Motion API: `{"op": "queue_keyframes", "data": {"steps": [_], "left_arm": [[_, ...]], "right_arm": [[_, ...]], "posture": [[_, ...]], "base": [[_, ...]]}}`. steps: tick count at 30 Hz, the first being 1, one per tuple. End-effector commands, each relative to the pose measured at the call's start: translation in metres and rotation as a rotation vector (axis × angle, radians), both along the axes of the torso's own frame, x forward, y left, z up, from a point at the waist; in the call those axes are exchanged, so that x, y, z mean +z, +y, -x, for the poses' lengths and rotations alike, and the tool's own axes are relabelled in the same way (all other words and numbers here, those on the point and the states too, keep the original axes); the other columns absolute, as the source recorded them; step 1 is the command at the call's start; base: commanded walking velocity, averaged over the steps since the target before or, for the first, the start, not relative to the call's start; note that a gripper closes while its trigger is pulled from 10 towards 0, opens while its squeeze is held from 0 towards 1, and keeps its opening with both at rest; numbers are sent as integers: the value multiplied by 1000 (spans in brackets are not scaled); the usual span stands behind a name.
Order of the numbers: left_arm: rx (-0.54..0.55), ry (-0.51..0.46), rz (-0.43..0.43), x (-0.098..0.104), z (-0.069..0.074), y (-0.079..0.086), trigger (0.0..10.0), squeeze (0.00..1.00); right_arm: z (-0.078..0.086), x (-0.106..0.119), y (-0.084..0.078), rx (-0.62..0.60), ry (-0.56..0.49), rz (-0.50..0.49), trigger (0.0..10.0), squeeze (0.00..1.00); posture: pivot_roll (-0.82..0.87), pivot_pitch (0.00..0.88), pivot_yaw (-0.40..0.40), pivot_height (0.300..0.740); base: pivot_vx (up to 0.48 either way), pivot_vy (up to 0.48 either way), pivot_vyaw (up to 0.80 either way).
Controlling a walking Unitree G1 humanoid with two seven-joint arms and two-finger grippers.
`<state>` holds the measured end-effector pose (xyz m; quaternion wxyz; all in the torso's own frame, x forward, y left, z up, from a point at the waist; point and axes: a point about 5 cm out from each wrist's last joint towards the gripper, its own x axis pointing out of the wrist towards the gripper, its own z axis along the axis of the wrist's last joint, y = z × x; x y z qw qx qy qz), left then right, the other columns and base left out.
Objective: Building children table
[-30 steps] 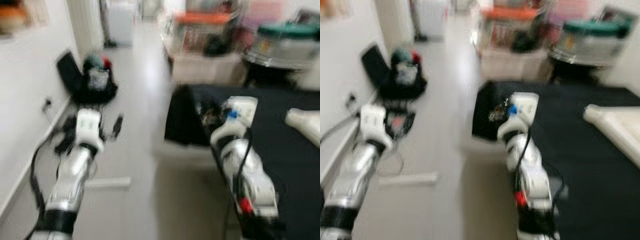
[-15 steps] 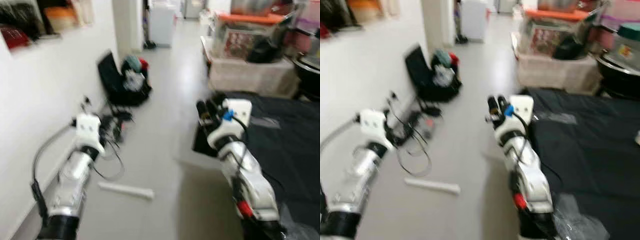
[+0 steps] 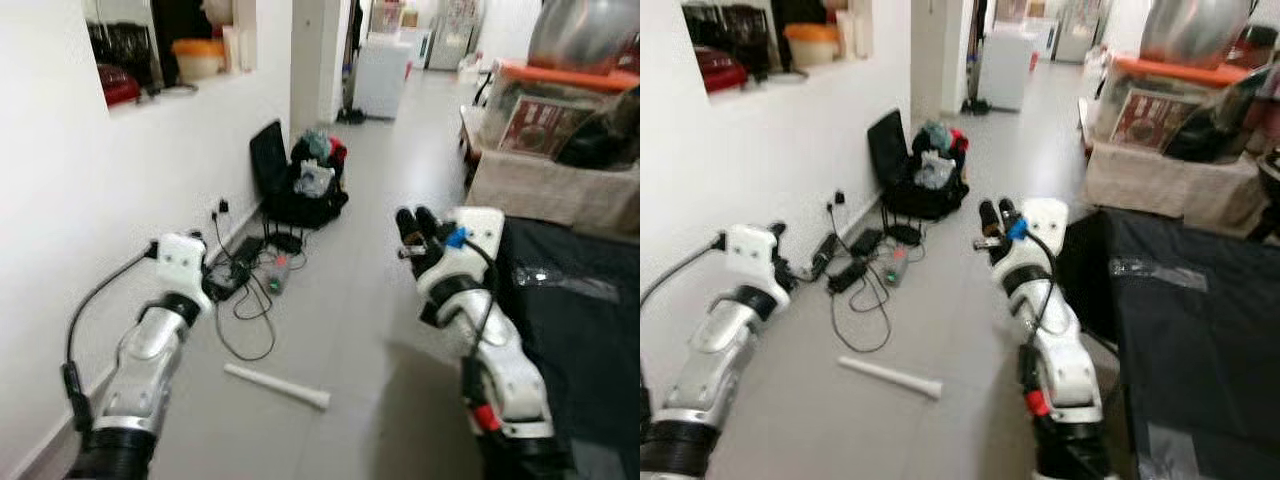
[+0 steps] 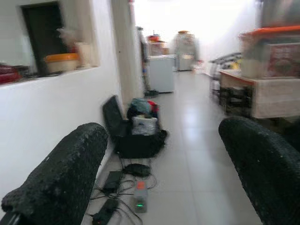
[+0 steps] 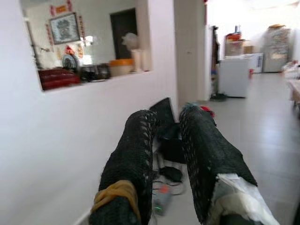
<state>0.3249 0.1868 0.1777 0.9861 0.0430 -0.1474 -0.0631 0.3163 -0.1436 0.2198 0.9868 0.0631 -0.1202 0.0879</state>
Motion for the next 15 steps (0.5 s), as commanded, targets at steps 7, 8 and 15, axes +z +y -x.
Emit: {"op": "queue_keyframes", "data": {"steps": [7, 8, 15], "left_arm": [[-34, -11, 15, 3, -2, -9, 10000, 0], [-34, -11, 15, 3, -2, -9, 10000, 0], [-39, -12, 15, 3, -3, -9, 10000, 0]], "right_arm": [[0, -4, -6, -21, 17, 54, 10000, 0], [0, -4, -6, -21, 17, 54, 10000, 0], [-2, -5, -6, -25, 28, 48, 10000, 0]], "posture": [[94, 0, -74, 740], [94, 0, -74, 740], [93, 0, -74, 740]], "base": [[389, 0, 114], [465, 0, 800], [334, 0, 222]]}}
